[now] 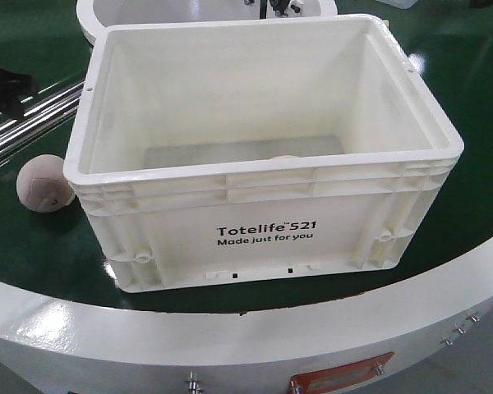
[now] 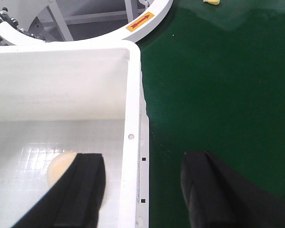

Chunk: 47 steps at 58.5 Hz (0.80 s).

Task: Place moving items into box and shelve
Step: 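Lower the left gripper onto the pink stitched ball and grasp it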

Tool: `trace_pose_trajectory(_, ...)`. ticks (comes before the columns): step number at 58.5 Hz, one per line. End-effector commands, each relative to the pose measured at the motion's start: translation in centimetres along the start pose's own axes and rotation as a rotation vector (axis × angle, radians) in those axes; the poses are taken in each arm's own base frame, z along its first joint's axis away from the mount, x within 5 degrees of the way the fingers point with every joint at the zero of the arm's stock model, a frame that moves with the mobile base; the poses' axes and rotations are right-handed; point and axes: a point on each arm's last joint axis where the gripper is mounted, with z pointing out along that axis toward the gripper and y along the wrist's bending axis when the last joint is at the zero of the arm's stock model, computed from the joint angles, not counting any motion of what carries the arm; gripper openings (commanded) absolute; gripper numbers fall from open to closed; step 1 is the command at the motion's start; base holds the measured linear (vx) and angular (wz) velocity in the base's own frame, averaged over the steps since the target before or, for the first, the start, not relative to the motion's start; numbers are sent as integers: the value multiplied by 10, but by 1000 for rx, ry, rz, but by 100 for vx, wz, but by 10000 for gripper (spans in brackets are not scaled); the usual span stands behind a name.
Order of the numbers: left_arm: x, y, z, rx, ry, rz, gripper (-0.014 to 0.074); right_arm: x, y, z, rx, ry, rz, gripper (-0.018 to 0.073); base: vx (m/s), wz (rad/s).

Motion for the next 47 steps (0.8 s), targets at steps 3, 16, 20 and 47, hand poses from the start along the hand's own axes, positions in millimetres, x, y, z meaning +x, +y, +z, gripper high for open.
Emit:
trace_pose_trajectory(3,-11,-5,0,39,-52,10,480,-11,1,-18,-4,-110,-1,435,0,0)
trace_pose_trajectory(16,-9,-8,35,53,37,-3,480,-10,1,-18,-4,-104,-1,435,0,0)
trace_pose_trajectory(20,-9,-8,42,47,46,2,480,-10,1,-18,-4,-103,-1,435,0,0)
trace_pose_trajectory(47,3,-12,88,56,201,-16,479,-9,1,-18,0,-85,-4,435,0,0)
